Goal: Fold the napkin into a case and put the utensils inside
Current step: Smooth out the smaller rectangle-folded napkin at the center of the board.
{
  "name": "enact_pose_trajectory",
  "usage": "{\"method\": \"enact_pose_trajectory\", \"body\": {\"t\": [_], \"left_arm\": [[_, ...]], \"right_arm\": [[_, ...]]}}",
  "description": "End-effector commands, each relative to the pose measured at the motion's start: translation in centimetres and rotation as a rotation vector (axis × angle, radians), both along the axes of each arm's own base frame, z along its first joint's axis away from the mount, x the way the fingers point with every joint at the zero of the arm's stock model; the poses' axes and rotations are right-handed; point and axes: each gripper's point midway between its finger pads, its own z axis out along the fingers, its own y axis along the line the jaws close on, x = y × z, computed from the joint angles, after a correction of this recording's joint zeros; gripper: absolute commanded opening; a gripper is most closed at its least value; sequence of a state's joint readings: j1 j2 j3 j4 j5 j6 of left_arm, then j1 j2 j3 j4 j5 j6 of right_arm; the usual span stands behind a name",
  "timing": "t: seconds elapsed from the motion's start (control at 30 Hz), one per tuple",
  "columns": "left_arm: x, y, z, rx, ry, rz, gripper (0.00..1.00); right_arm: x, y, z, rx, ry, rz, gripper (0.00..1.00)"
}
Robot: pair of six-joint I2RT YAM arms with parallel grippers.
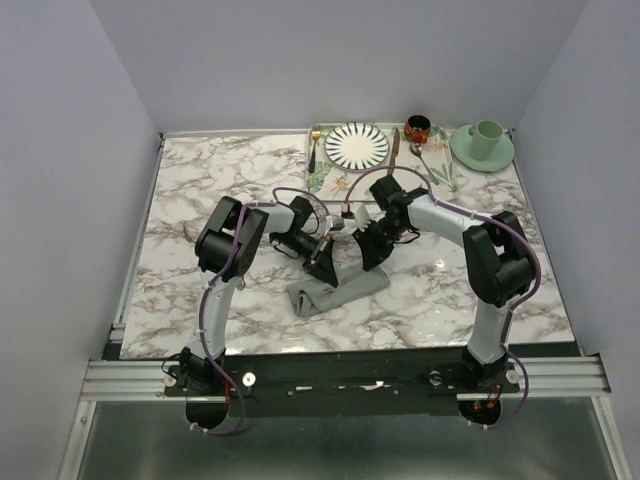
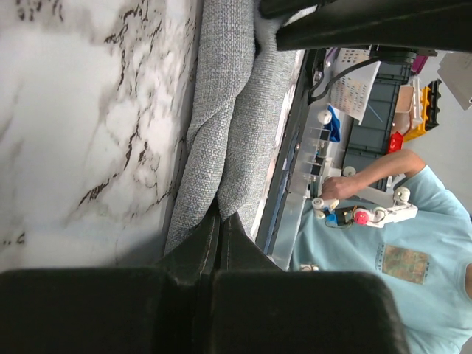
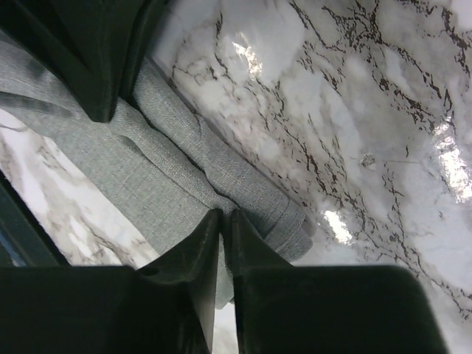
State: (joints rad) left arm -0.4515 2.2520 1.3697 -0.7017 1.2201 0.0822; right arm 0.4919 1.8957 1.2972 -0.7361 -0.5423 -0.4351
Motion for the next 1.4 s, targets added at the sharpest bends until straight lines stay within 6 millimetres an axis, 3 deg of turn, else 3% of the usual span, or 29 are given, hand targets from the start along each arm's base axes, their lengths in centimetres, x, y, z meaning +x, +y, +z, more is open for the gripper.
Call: {"method": "enact_pose_trajectory", "body": {"t": [0.0, 0.1, 0.2, 0.23, 0.33, 0.47, 0.53, 0.6, 0.63, 0.67, 0.7, 0.77, 0.8, 0.83, 0.93, 1.0, 1.2, 1.37], "left_arm": [[1.5, 0.8, -1.4, 0.043, -0.076, 0.012, 0.0], [1.9, 0.7, -0.7, 0.027, -0.096, 0.02, 0.01], [2.0, 0.6, 0.8, -0.006, -0.134, 0.025, 0.14], [2.2, 0.4, 2.0, -0.033, -0.17, 0.027, 0.23], [2.3, 0.3, 4.5, -0.078, -0.221, 0.037, 0.36], [3.3, 0.7, 7.7, -0.104, -0.331, 0.085, 0.45], [4.4, 1.8, 9.2, -0.098, -0.381, 0.15, 0.47], [4.9, 3.5, 8.9, -0.05, -0.415, 0.218, 0.47], [5.4, 4.4, 10.6, -0.063, -0.506, 0.246, 0.49], [5.3, 4.9, 10.9, -0.05, -0.554, 0.253, 0.5], [4.9, 5.8, 10.1, 0.008, -0.592, 0.265, 0.5], [4.1, 6.7, 11.8, 0.015, -0.738, 0.246, 0.54], [3.5, 7.4, 10.9, 0.061, -0.768, 0.247, 0.55], [3.0, 7.9, 11.9, 0.073, -0.846, 0.249, 0.57], [1.3, 8.3, 11.5, 0.157, -1.025, 0.164, 0.57], [-0.8, 7.1, 10.8, 0.163, -1.105, 0.056, 0.57], [-5.7, 4.6, 9.0, 0.183, -1.236, -0.197, 0.42], [-6.3, 5.3, 6.3, 0.28, -1.253, -0.323, 0.3]], "right_arm": [[-0.2, -0.9, -2.5, -0.074, 0.0, -0.003, 0.14], [-0.4, -1.1, -3.1, -0.093, 0.005, -0.002, 0.1], [-0.7, -1.6, -3.8, -0.118, 0.007, -0.003, 0.09], [-0.8, -1.7, -4.0, -0.121, 0.007, -0.003, 0.09], [-1.1, -2.0, -4.3, -0.133, 0.009, -0.005, 0.09], [-1.2, -2.2, -4.3, -0.138, 0.004, -0.008, 0.08], [-1.2, -2.2, -4.3, -0.137, 0.002, -0.008, 0.08], [-1.3, -2.3, -4.4, -0.142, 0.006, -0.011, 0.08], [-1.4, -2.3, -4.4, -0.144, 0.008, -0.011, 0.08], [-1.4, -2.4, -4.5, -0.144, 0.011, -0.015, 0.08], [-1.4, -2.4, -4.4, -0.144, 0.011, -0.015, 0.08], [-1.5, -2.4, -4.4, -0.145, 0.022, -0.021, 0.08], [-1.6, -2.3, -4.4, -0.143, 0.026, -0.021, 0.08], [-1.8, -2.3, -4.5, -0.146, 0.038, -0.025, 0.08], [-1.9, -2.2, -4.4, -0.144, 0.054, -0.026, 0.07], [-1.8, -2.0, -4.4, -0.142, 0.059, -0.029, 0.07], [-1.6, -2.2, -4.6, -0.154, 0.063, -0.026, 0.07], [-1.6, -2.2, -4.7, -0.157, 0.064, -0.018, 0.07]]}}
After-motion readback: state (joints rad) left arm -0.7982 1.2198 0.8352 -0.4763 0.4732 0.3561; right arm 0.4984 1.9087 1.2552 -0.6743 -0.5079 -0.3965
